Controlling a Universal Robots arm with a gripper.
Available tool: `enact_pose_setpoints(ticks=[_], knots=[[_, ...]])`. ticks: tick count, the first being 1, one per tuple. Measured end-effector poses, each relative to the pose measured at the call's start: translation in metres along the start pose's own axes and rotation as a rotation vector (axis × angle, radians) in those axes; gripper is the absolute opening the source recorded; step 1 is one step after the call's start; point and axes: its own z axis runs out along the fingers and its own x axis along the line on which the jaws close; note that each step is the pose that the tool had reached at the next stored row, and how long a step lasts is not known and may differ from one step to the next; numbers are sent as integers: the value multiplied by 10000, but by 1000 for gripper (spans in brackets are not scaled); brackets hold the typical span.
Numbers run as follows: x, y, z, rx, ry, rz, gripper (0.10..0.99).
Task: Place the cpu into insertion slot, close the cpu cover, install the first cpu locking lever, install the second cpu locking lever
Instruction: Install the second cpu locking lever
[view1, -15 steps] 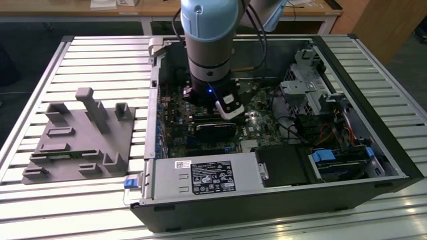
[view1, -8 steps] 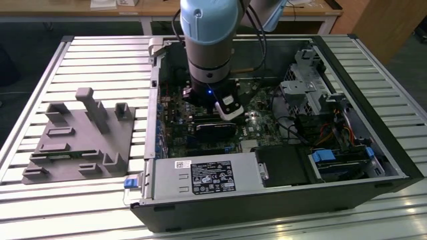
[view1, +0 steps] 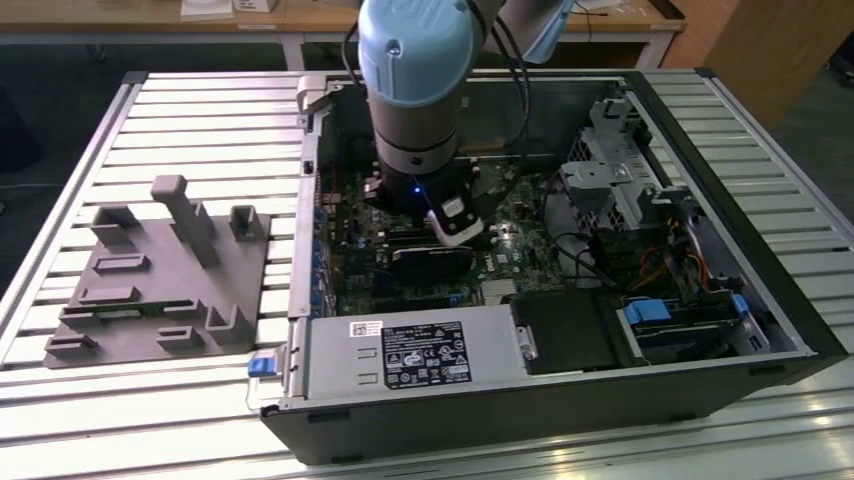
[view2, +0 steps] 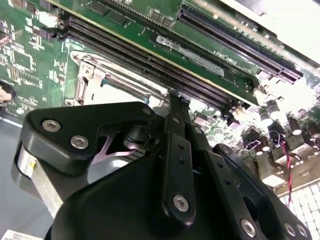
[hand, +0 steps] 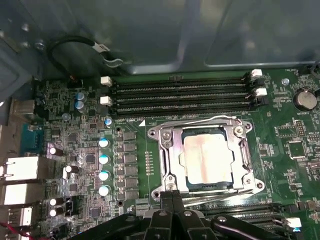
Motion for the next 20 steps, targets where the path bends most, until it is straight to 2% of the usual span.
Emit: enact_pose_setpoints(ticks=[1,3,16,17,20], knots=[[2,-11,-2,-76,5,5,106],[6,-30,-4,-138,10,9,106],[-2,-128,-34,-154,12,11,106],[-1,-130,-32,-195,15,15,106],[5,-135,-18,-477,39,33,106]])
